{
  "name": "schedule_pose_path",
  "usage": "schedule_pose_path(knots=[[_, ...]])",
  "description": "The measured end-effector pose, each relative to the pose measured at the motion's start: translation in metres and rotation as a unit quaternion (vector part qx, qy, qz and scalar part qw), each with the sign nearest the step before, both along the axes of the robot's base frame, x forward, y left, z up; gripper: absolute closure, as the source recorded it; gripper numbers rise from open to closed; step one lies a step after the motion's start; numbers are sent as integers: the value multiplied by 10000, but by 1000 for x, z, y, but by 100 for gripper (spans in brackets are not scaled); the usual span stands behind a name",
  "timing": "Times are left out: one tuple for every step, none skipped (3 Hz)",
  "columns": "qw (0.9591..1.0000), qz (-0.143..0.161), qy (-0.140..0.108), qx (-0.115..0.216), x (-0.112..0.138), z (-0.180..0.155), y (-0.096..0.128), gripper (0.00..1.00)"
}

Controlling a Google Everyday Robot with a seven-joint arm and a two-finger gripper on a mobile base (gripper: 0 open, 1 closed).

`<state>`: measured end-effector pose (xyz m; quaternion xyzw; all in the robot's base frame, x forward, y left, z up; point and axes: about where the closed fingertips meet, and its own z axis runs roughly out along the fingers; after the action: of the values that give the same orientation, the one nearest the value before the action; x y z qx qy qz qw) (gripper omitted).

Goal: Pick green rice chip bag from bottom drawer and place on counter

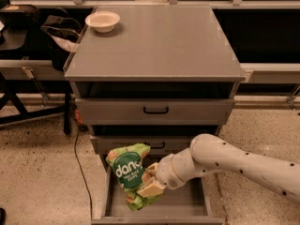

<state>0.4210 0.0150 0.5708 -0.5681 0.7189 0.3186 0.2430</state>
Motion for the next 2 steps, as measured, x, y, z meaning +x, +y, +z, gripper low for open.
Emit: schedule_pose_path(knots=[[9996,54,-277,93,1,37,2,100],[9983,81,-572,126,6,74,5,100]])
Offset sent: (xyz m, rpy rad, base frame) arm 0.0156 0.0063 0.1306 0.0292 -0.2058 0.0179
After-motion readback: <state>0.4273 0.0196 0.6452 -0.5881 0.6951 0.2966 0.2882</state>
